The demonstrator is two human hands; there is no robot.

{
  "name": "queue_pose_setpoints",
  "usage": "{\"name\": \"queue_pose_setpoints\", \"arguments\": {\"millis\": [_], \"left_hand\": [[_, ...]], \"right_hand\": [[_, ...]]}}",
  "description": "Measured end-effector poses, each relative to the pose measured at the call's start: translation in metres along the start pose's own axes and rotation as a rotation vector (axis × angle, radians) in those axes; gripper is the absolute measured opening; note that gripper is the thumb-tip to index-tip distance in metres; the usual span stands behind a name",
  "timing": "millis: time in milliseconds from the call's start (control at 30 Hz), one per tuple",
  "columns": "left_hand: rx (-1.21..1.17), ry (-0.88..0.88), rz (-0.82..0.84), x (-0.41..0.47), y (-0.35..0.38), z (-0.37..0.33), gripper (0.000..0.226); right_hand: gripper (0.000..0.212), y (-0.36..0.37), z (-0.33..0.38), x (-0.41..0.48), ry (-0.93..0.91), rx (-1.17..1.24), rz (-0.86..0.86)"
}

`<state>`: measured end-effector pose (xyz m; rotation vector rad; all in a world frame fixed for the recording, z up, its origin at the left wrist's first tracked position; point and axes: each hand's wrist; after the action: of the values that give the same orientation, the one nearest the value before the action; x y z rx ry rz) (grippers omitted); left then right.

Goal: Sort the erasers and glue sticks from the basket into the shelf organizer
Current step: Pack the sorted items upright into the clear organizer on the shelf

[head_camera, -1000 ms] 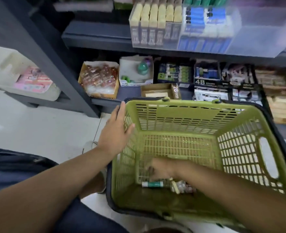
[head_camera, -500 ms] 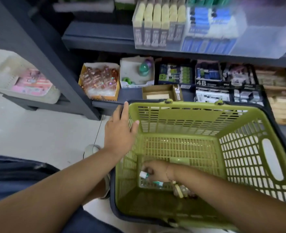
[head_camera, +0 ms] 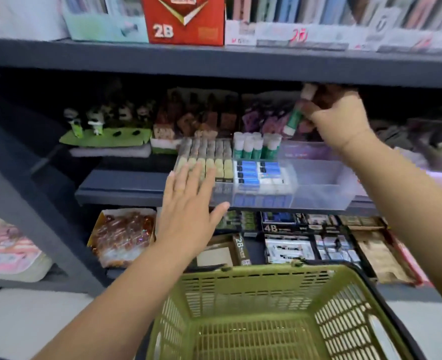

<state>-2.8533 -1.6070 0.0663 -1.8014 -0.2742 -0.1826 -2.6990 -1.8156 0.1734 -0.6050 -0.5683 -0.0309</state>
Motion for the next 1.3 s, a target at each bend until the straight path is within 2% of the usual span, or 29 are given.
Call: {"name": "queue_pose_setpoints", "arguments": {"millis": [67,167,333,433,567,767,900,1033,1167,1300], "left_hand": [[0.026,-0.004,0.007,0.001,0.002,-0.001,0.072],[-0.001,0.002,0.006,0.001,0.001,0.000,0.072],[-0.004,0.021,-0.016,0.000,0.003,0.003,0.070],[0.002,0.027,-0.025,0.001,0.005,0.003,0.081],[-0.009,0.022,-0.020,0.002,0.006,0.003,0.084],[-0.013,0.023,-0.018,0.001,0.005,0.004,0.085],[0.001,0.027,-0.026,0.000,0.006,0.005,0.081],[-0.024,0.032,-0.014,0.000,0.005,0.006,0.070],[-0.072,0.070,-0.078,-0.008,0.005,0.009,0.076],[-0.115,0.132,-0.243,-0.030,0.012,0.009,0.064]], "right_hand": [[0.041,0.015,-0.014,0.014,0.003,-0.140,0.054],[0.034,0.033,-0.024,0.015,-0.034,-0.462,0.123],[0.036,0.040,-0.021,0.012,-0.009,-0.672,0.149],[0.034,0.040,-0.019,0.013,-0.022,-0.606,0.140],[0.030,0.044,-0.023,0.012,-0.039,-0.555,0.161],[0.018,0.053,-0.041,0.010,-0.015,-0.699,0.243],[0.032,0.053,-0.048,0.008,0.028,-0.674,0.303],[0.030,0.051,-0.051,0.005,0.087,-0.558,0.284],[0.021,0.041,-0.038,-0.012,0.063,-0.429,0.164],[0.012,0.019,-0.012,-0.076,-0.106,-0.241,-0.071]]}}
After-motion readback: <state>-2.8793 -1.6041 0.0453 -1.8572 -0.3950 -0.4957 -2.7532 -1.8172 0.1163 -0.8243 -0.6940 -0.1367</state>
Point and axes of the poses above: each hand's wrist, its own x-axis towards the middle knuckle, its own y-axis out of the palm, z = x × y, and after that the axes turned 9 degrees about -x, right-handed
